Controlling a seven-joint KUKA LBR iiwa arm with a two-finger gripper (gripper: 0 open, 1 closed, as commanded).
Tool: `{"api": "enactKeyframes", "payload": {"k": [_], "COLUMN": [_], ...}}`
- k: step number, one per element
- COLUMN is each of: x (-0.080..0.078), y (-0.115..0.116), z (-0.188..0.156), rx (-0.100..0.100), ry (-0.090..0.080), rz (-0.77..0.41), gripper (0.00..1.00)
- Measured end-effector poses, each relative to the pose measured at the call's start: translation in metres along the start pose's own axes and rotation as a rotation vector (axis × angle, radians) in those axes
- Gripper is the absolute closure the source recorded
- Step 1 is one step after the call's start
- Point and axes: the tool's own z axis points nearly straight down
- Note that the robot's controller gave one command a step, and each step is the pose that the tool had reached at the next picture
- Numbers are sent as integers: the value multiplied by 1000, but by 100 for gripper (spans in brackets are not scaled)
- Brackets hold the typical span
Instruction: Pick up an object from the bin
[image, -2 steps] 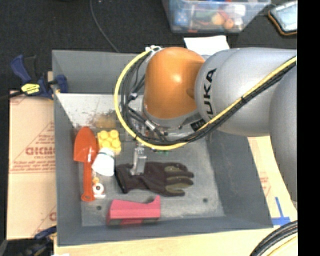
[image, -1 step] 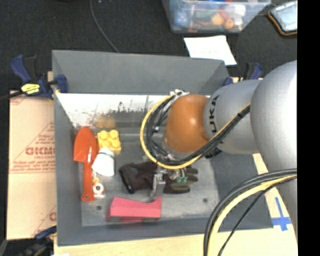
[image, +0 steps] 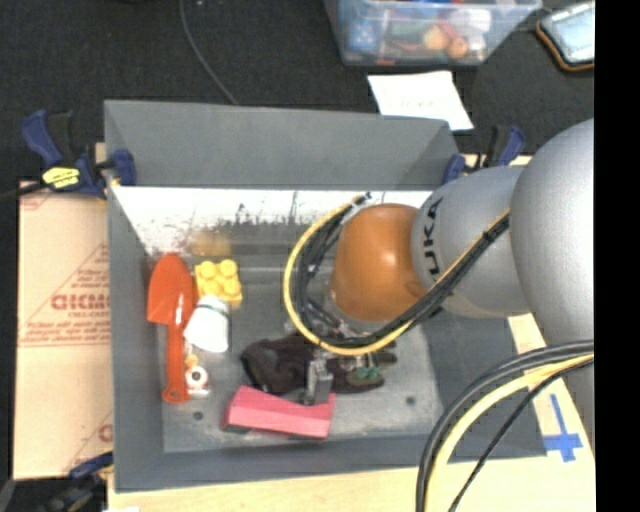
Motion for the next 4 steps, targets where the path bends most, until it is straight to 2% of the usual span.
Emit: {"api": "enactKeyframes", "payload": {"k": [1, 2, 3, 4], "x": [-15, -1, -14, -14], "y": [-5, -1, -5, -5], "z": [2, 0, 1, 1], "rx": [4, 1, 2, 2], "ry": [11, 1, 6, 6], "rz": [56, 5, 49, 50], "gripper": [0, 0, 100, 100]}}
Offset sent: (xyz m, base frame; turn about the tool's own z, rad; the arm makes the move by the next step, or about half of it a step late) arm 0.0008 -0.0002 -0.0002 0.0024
